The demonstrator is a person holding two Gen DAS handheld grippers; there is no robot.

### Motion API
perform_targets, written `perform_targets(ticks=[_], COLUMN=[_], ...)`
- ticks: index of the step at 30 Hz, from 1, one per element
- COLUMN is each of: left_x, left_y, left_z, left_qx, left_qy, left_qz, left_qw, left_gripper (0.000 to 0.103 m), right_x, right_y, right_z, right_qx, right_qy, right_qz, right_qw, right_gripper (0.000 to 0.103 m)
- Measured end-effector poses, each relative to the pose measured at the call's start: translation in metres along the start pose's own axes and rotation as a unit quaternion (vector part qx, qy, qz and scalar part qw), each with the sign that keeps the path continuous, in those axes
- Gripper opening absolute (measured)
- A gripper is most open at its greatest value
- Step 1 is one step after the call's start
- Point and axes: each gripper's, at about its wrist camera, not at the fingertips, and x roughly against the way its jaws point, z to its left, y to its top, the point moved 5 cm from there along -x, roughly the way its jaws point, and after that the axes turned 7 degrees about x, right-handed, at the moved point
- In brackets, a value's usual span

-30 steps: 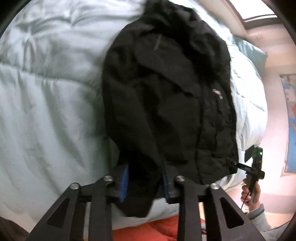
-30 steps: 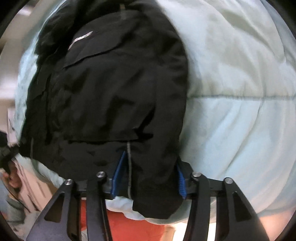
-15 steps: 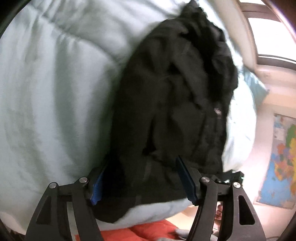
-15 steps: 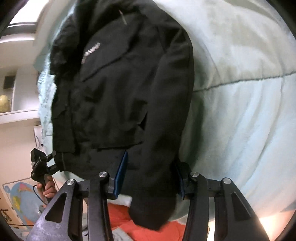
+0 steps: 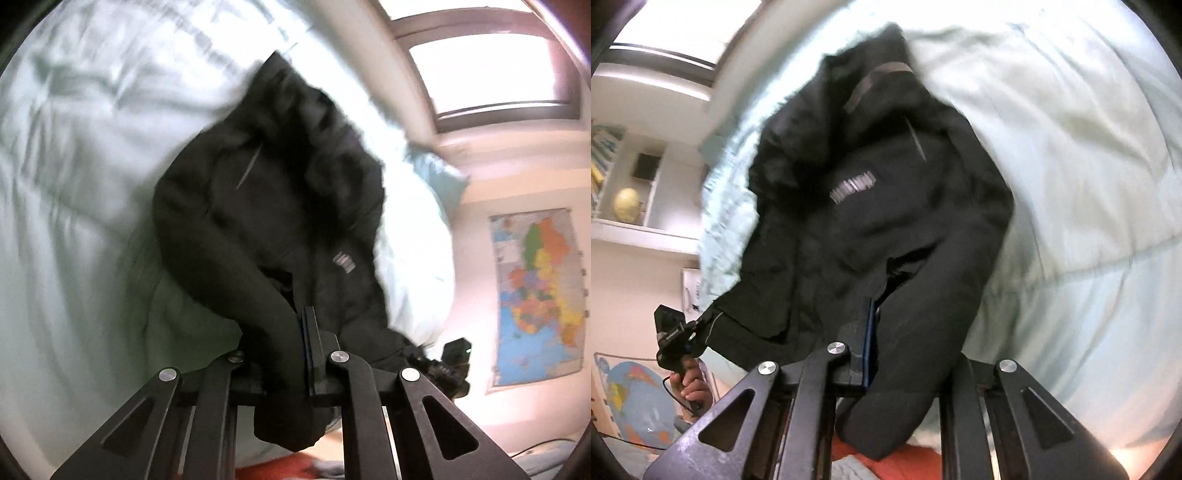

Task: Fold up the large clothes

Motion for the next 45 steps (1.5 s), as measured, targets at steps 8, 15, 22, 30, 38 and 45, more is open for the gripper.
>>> perform_targets(ticks=[8, 15, 22, 30, 38, 45], left_x=[0.036, 0.033, -0.037, -0.185, -0.214, -0.15], left_y=[0.072, 0.15, 0.253, 0.332, 0.332, 0.309], left_z=[-0.058, -0.1, -0.12, -0.066, -0.04, -0.072], left_qx=[-0.055, -0.078, -0.052, -0.033, -0.037, -0.053], left_qy=[-0.054, -0.06, 0.009, 0.175, 0.174, 0.099], left_qz=[-0.057, -0.093, -0.108, -0.062, -0.037, 0.0], left_qw=[0.9954, 0.9908, 0.9927, 0.9821, 0.9834, 0.9937], left_gripper=[0.014, 0.014, 0.016, 0.017, 0.018, 0.07], right_x=[0.048, 0.052, -0.009, -0.161, -0.188, -0.124], right_y=[0.082, 0.184, 0.31, 0.38, 0.381, 0.369], right_z=[0.024, 0.036, 0.027, -0.034, -0.053, -0.018], right_qx=[0.017, 0.021, -0.003, -0.044, -0.05, -0.015], right_qy=[0.033, 0.033, -0.001, -0.089, -0.073, -0.055], right_qz=[-0.082, -0.12, -0.106, 0.001, 0.01, 0.001], right_qw=[0.996, 0.992, 0.994, 0.995, 0.996, 0.998], right_gripper=[0.017, 0.017, 0.02, 0.021, 0.021, 0.031])
